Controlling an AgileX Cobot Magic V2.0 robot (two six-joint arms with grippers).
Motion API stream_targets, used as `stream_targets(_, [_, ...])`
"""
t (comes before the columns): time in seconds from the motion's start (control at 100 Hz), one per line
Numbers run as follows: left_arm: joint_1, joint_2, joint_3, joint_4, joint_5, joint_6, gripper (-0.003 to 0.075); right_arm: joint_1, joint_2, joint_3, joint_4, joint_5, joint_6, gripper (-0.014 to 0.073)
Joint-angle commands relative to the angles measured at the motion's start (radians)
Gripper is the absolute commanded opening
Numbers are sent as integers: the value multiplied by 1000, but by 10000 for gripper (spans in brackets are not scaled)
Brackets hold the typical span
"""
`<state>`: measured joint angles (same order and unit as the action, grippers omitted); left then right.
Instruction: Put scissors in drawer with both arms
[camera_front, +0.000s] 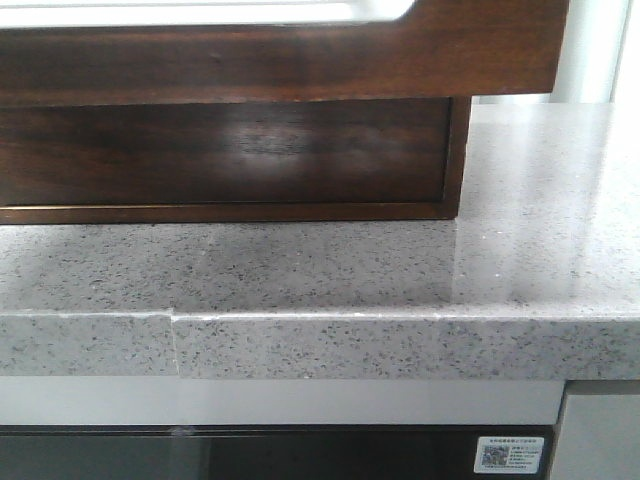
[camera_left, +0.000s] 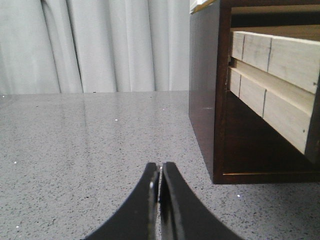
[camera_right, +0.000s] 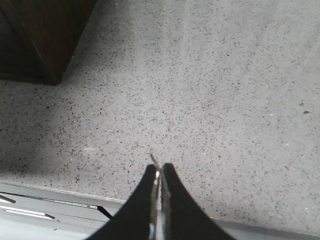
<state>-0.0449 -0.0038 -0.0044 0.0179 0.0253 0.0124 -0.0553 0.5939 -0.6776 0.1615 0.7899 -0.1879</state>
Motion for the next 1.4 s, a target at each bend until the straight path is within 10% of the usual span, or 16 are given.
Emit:
stream_targets(0.0, [-9, -31, 36, -4, -88, -12, -20, -7, -1, -26, 1, -62, -6, -69])
stream_targets(0.4, [-9, -31, 36, -4, -88, -12, -20, -5, -73, 19, -12, -91, -6, -69])
stream_targets(0.72, [-9, -31, 36, -4, -88, -12, -20, -3, -479, 505, -7, -647, -6, -69])
stream_targets(1.02, [-9, -31, 36, -4, -88, -12, -20, -1, -625, 705, -7, -837, -6, -69])
stream_targets(1.39, [-9, -31, 36, -4, -88, -12, -20, -1, -625, 703, -34, -817, 13, -69])
